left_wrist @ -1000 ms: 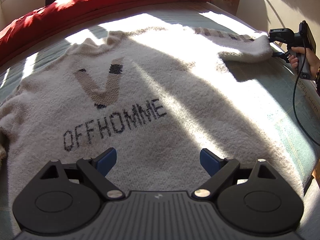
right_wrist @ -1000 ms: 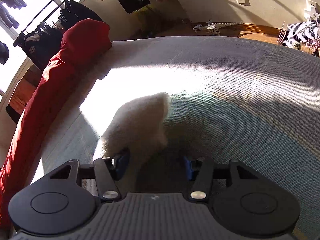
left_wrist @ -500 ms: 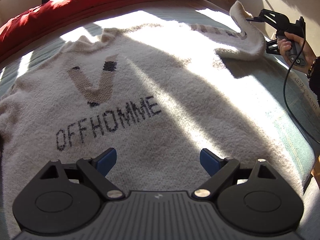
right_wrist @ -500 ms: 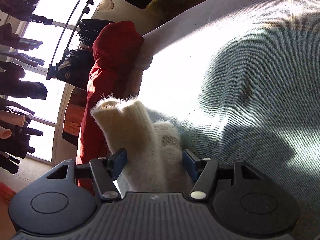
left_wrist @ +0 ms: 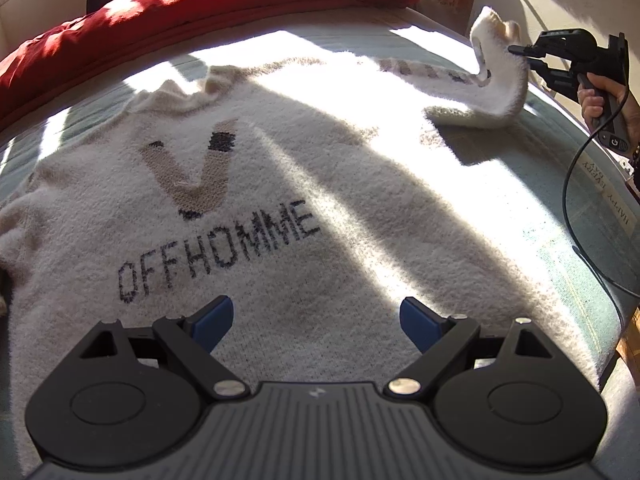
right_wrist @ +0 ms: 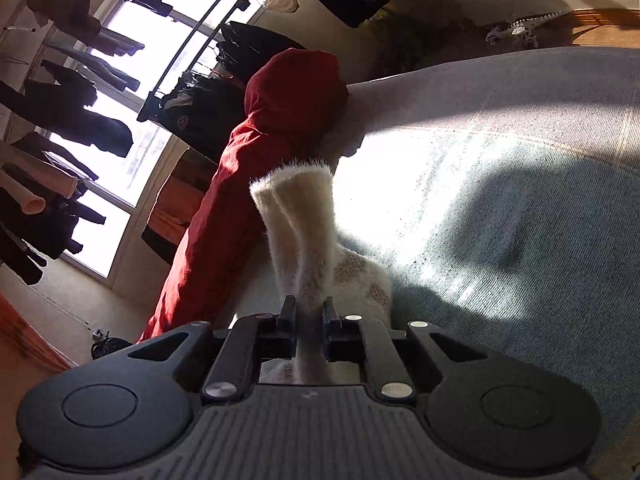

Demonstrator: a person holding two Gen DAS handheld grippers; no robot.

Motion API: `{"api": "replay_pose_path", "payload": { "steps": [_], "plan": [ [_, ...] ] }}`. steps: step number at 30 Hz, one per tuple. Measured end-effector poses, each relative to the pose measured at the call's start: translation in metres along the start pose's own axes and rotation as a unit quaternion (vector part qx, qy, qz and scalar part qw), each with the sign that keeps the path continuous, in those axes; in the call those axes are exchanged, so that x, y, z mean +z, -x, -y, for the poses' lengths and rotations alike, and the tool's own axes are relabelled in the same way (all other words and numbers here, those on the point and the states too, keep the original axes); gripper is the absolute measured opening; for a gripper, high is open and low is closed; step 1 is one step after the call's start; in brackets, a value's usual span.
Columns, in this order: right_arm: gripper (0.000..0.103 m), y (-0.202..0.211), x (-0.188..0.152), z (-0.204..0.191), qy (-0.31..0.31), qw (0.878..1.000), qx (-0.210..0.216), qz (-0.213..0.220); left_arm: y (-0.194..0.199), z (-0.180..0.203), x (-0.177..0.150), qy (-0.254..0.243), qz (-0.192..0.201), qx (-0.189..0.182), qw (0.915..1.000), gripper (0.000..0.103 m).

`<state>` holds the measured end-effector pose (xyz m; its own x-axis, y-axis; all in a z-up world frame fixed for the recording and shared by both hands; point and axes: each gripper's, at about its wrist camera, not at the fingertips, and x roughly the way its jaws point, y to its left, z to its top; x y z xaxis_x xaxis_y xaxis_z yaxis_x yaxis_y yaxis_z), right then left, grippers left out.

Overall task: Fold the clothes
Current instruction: 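Lay the held sleeve along the sweater side edge with the right tool, then open the right tool and release the sleeve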

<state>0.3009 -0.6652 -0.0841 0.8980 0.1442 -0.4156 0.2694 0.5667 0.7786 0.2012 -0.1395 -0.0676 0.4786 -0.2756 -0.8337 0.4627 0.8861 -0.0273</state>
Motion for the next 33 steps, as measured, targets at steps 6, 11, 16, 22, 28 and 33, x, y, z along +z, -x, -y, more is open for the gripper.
{"api": "replay_pose_path", "payload": {
  "steps": [6,11,16,22,28,33],
  "plan": [
    [0.013,0.029,0.006,0.008,0.047,0.989,-0.139,0.020,0.004,0.002,-0.001,-0.003,0.005,-0.002,1.0000,0.090],
    [0.027,0.033,0.002,-0.002,0.062,0.971,-0.232,0.018,0.008,-0.001,-0.001,0.002,0.011,-0.003,0.9999,0.090],
    [0.041,0.022,-0.016,-0.051,0.082,0.986,-0.126,-0.065,0.012,-0.005,-0.005,0.010,0.018,-0.008,0.9998,0.090],
    [0.042,-0.032,-0.097,-0.128,0.104,0.961,0.034,-0.255,0.016,-0.016,-0.012,0.027,0.022,-0.008,0.9994,0.090],
    [0.041,-0.081,-0.158,-0.132,0.147,0.942,-0.017,-0.301,0.023,-0.029,-0.021,0.040,0.027,-0.005,0.9988,0.090],
    [0.000,-0.065,-0.137,-0.085,0.122,0.956,-0.066,-0.257,0.023,-0.039,-0.028,0.045,0.026,0.004,0.9986,0.090]
  ]
}}
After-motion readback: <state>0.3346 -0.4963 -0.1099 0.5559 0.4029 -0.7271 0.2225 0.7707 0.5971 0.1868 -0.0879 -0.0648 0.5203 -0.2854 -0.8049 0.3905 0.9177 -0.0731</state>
